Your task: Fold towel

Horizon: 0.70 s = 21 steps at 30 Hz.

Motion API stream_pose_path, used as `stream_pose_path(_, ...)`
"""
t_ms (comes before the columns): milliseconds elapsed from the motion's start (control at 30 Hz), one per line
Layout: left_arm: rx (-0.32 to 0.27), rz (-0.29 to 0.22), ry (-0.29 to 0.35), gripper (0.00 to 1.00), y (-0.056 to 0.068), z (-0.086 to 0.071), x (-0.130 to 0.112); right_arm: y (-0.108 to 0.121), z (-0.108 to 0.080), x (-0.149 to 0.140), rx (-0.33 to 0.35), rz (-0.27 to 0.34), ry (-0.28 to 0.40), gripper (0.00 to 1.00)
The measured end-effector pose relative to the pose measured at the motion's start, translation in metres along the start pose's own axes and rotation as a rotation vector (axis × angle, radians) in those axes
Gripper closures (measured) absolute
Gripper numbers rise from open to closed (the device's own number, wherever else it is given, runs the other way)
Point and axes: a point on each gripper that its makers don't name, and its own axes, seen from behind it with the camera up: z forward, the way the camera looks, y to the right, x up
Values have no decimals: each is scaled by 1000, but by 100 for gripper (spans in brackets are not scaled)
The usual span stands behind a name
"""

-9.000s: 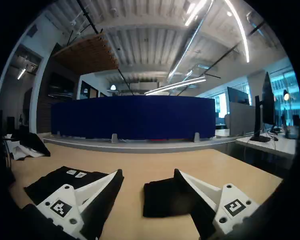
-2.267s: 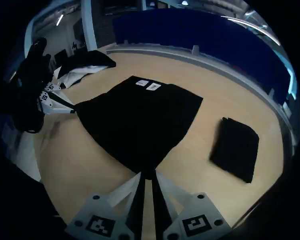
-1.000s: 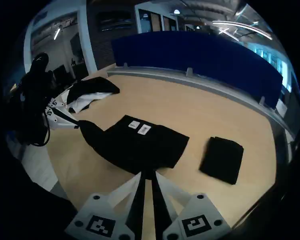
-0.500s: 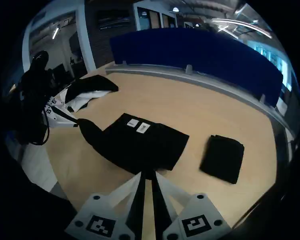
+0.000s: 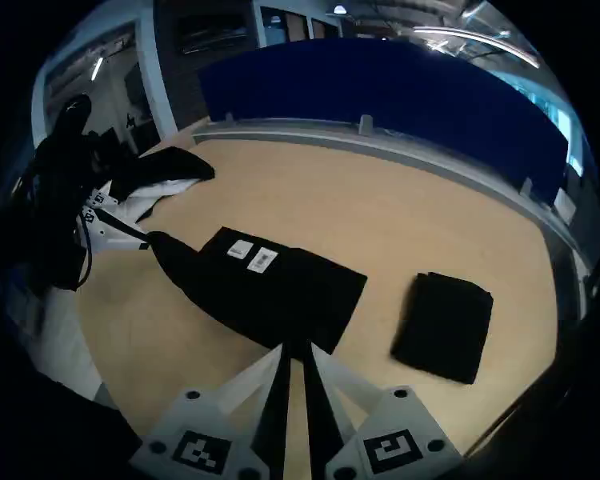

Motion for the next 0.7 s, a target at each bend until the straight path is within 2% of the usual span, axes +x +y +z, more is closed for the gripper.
stream_pose_path(300,-24,-5,-40,92,-10,32,3,21,27,0,-5,19,-35,89)
stream_pose_path(700,-24,-8,-93,92,-20,58,-3,35,56,-1,-4,55,-78,89)
